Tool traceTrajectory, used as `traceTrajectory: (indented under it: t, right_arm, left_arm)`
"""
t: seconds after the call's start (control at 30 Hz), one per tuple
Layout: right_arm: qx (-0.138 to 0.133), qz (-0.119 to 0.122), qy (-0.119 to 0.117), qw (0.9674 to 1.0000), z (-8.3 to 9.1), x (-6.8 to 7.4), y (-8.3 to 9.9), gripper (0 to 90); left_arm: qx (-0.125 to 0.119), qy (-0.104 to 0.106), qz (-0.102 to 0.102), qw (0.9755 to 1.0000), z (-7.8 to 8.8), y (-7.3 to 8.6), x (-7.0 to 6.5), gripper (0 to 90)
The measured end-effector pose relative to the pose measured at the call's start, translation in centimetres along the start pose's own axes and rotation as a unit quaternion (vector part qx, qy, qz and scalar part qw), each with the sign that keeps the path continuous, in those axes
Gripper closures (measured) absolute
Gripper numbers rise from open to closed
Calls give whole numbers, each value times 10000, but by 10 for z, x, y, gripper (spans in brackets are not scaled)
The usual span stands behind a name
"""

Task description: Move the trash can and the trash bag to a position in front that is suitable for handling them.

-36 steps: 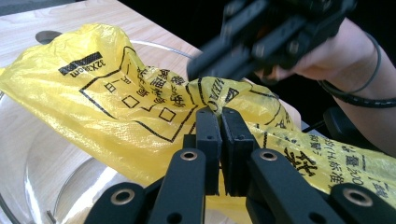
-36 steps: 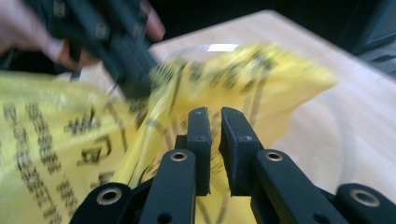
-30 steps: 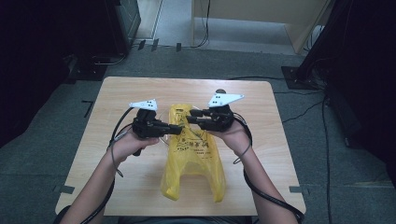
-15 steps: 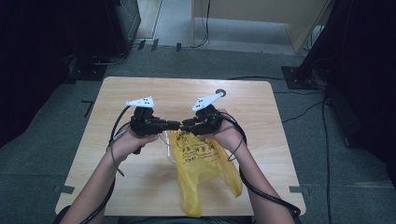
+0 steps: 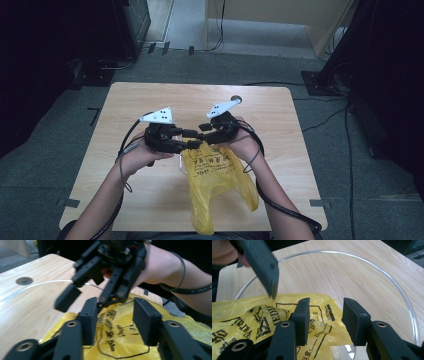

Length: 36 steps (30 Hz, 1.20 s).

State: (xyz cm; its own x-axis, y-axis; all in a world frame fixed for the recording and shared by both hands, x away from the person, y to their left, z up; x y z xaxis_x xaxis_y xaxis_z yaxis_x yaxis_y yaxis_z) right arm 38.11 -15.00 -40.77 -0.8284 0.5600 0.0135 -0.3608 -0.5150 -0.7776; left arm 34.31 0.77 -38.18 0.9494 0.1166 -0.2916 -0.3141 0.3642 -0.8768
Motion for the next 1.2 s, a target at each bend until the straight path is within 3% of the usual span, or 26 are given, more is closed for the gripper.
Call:
traceTrajectory:
  t: [0.17, 0.23, 0.3, 0.53, 0.6, 0.73, 0.8, 0.9, 1.0, 1.1, 1.2]
  right_arm:
    - [-16, -38, 22, 10000, -1, -1, 1, 574]
    - [-14, -49, 30, 10000, -1, -2, 1, 575]
    - [-25, -64, 11, 10000, -1, -2, 2, 574]
    - [-211, -190, -84, 9996, 4, -4, 0, 574]
    - [-295, -239, -113, 9992, 7, -4, -2, 573]
    - [-407, -288, -105, 9987, 12, -6, -3, 566]
    - [-457, -309, -99, 9984, 16, -8, -3, 563]
    - [-549, -368, -90, 9978, 23, -11, -3, 558]
    - [-682, -416, -113, 9967, 30, -13, -4, 551]
    - [-745, -412, -131, 9963, 37, -14, -4, 531]
    - [-843, -368, -218, 9955, 45, -13, -5, 510]
  left_arm:
    - [276, 170, -118, 9994, -11, 7, -4, 508]
    - [360, 137, -233, 9990, -14, 9, -4, 516]
    - [361, 72, -341, 9987, -14, 10, -3, 570]
    - [525, -50, -326, 9981, -10, 10, -3, 832]
    - [494, -137, -246, 9984, -9, 9, -1, 900]
    - [348, -162, -81, 9992, -5, 10, 5, 900]
    - [161, -120, 87, 9998, 0, 9, 9, 900]
    - [-129, -170, 348, 9992, 9, 8, 17, 900]
    - [-213, -246, 509, 9982, 14, 11, 23, 900]
    - [-197, -281, 517, 9981, 16, 12, 25, 900]
    - [-181, -292, 367, 9987, 15, 10, 21, 900]
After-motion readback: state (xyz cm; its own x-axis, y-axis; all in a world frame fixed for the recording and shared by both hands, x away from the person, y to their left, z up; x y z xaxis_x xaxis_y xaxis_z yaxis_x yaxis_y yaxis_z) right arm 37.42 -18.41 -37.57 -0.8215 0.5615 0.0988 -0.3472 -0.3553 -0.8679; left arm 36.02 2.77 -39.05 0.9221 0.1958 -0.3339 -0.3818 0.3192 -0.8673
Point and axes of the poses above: each handheld gripper's, and its own axes: z roughly backward along the jaws, y roughly out of its underside, x roughly to its left, the point moved 4 cm from there along -z, roughly forward along the jaws, and after that the axes turned 8 degrees about y, right-handed, at the moved point
